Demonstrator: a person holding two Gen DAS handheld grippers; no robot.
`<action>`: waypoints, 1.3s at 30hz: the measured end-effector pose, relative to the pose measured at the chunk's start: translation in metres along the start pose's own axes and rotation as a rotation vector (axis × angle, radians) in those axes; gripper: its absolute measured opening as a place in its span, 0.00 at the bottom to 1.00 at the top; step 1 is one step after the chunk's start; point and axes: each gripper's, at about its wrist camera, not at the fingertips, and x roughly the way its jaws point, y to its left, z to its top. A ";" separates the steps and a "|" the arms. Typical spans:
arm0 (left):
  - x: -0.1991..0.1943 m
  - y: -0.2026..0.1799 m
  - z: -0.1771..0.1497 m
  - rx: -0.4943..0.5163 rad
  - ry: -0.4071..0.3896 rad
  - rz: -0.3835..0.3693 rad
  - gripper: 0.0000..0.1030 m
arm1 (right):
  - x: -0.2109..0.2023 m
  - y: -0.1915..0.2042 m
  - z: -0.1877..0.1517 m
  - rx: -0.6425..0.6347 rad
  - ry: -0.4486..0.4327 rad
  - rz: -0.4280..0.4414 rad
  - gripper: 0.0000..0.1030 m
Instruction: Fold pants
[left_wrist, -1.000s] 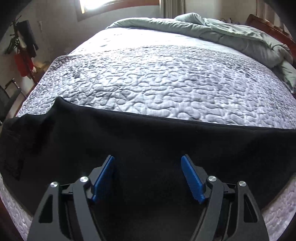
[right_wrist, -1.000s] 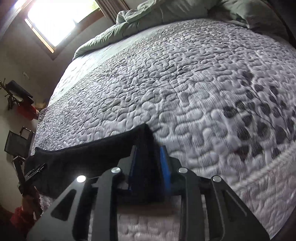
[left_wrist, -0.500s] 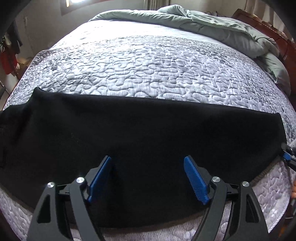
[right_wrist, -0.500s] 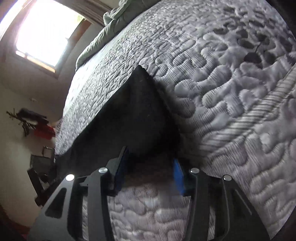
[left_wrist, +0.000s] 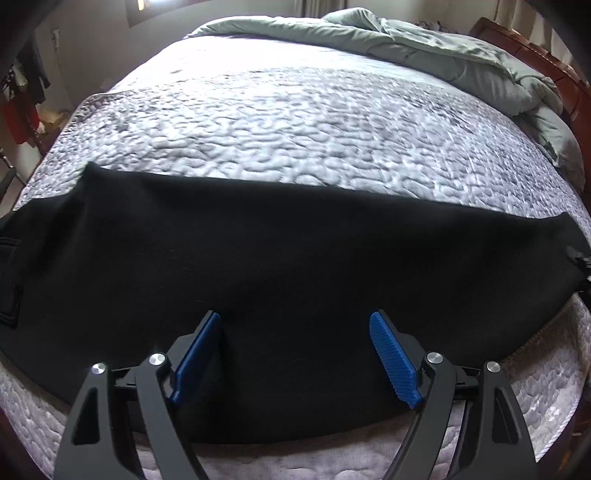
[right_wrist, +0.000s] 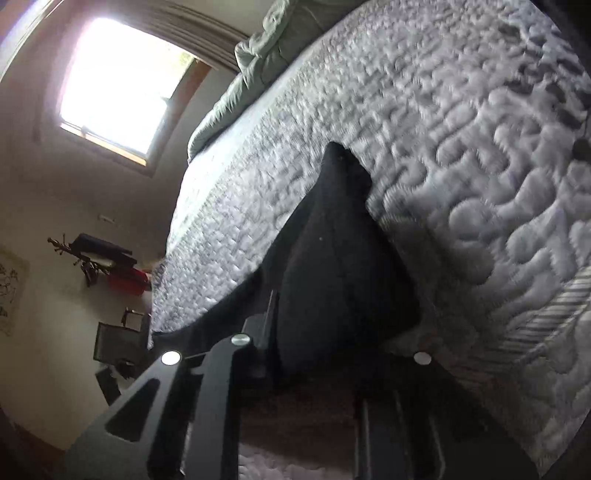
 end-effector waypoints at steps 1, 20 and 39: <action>-0.003 0.005 0.001 -0.011 -0.011 0.005 0.81 | -0.011 0.004 0.001 -0.006 -0.023 0.012 0.14; -0.016 0.067 -0.012 -0.094 -0.012 0.020 0.89 | -0.043 0.052 -0.005 -0.103 -0.112 -0.299 0.14; -0.075 0.179 -0.047 -0.225 -0.036 0.029 0.89 | 0.150 0.274 -0.155 -0.566 0.192 -0.280 0.14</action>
